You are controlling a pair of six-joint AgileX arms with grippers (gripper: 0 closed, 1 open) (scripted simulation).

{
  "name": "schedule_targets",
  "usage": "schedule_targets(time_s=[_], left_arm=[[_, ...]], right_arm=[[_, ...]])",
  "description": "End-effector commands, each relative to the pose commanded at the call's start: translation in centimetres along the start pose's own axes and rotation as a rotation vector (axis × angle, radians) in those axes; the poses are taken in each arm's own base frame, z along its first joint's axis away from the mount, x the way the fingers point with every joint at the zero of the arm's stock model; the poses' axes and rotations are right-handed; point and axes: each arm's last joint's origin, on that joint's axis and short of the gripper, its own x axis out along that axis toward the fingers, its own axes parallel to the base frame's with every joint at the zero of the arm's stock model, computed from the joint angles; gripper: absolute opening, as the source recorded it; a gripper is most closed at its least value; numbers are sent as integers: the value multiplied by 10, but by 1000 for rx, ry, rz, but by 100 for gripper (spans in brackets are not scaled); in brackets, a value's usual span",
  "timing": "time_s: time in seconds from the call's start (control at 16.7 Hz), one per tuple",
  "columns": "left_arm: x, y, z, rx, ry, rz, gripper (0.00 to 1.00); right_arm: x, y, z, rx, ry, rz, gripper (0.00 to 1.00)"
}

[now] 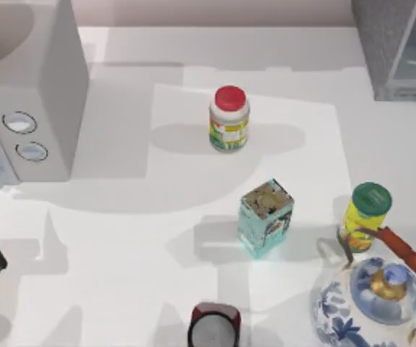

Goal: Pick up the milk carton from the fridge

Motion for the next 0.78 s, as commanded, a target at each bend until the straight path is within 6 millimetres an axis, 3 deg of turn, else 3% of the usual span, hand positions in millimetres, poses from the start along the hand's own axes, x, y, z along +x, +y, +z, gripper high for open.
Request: schedule_targets(time_s=[0.18,0.36,0.54,0.78], left_arm=[[0,0,0,0,0,0,100],[0,0,0,0,0,0,100],[0,0,0,0,0,0,100],[0,0,0,0,0,0,100]], right_arm=[[62,16,3,-21,31,36,100],[108,10,36,-56,-74,-6,100],[135,2,58,-30,-137,-42,100],[144,-2,76,0,-193,-52,100]])
